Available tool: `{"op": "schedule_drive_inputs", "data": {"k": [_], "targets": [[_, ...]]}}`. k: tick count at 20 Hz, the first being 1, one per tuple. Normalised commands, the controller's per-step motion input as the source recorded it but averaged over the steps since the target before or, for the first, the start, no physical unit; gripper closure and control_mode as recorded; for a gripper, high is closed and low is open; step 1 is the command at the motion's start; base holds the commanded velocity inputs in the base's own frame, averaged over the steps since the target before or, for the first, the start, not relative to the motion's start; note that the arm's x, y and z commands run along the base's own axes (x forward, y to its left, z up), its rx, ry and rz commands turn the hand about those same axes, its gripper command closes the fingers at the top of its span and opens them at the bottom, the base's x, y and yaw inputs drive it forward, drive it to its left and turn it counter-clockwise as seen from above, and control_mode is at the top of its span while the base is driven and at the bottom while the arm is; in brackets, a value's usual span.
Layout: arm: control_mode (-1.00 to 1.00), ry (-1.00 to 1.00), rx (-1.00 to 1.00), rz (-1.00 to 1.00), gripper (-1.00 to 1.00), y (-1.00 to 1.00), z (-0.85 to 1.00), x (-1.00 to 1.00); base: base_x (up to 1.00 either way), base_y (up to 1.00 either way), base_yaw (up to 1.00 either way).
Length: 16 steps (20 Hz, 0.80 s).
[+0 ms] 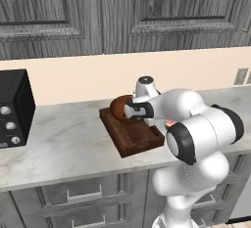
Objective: Place the bowl with cake and the cupcake onto the tray.
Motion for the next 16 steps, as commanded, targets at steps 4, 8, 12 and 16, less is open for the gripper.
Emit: {"op": "schedule_drive_inputs", "data": {"k": [4, 8, 12, 16], "targets": [[-1.0, 0.06, 0.02, 0.0, -1.0, -0.08, 0.16, 0.03, 0.0, 0.0, 0.0], [-1.0, 0.06, 0.0, 0.0, -1.0, -0.21, 0.23, 0.0, 0.0, 0.0, 0.0], [-1.0, 0.03, 0.0, 0.01, -1.0, -0.15, 0.21, -0.01, 0.0, 0.0, 0.0], [-1.0, 0.01, 0.0, 0.08, -1.0, -0.22, 0.11, -0.18, 0.0, 0.0, 0.0]]}}
